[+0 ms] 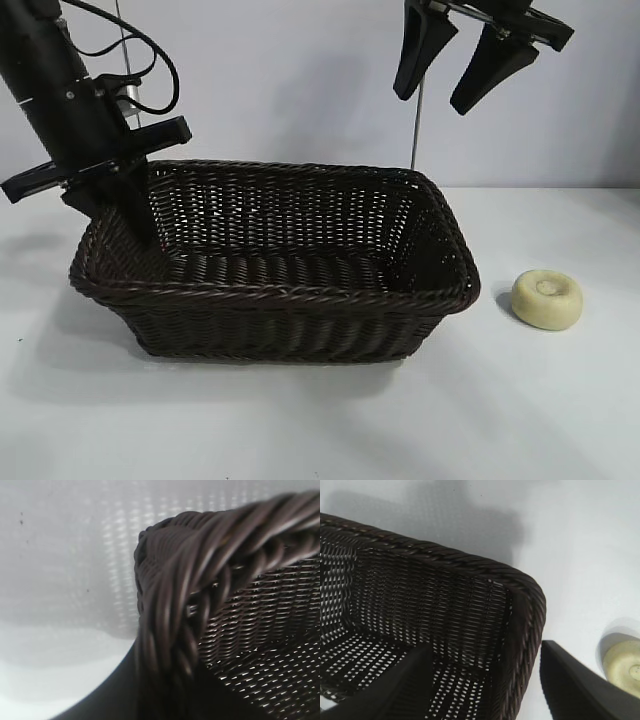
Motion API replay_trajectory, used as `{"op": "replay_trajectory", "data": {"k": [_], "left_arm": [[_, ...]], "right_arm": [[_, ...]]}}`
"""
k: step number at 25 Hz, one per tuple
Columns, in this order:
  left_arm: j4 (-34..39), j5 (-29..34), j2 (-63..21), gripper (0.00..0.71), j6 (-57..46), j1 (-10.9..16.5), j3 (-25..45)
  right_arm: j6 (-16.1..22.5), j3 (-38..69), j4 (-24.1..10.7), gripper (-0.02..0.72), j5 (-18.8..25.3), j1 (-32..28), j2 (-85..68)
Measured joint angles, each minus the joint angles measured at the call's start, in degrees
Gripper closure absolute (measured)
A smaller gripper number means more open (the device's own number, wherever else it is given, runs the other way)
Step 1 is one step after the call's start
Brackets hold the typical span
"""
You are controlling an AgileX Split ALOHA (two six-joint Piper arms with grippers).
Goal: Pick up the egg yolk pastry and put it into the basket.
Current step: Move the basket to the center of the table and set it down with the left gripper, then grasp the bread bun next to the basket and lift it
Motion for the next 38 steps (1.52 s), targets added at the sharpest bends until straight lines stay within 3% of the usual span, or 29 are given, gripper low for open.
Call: {"op": "replay_trajectory", "data": {"k": [8,14,17,31,38], "left_arm": [[-0.30,-2.00,0.78,0.593,0.35,-0.57,0.00],[-1.05,-2.55,0.66,0.289,0.35,-0.69,-0.20],[0.10,-2.57,-0.29,0.217,0.35,-0.69,-0.26],[2.62,-1.03,-17.55,0.195,-0.44,-0.69,-0.26],[-3.88,-4.32,-20.22,0.195,-4.95,-0.69,1.44]], "right_arm": [[0.00,0.00,0.00,0.251,0.00,0.00,0.00],[0.00,0.00,0.00,0.251,0.00,0.00,0.00],[0.00,0.00,0.00,0.251,0.00,0.00,0.00],[0.00,0.00,0.00,0.251,0.06,0.00,0.00],[0.05,0.00,0.00,0.251,0.06,0.00,0.00]]}}
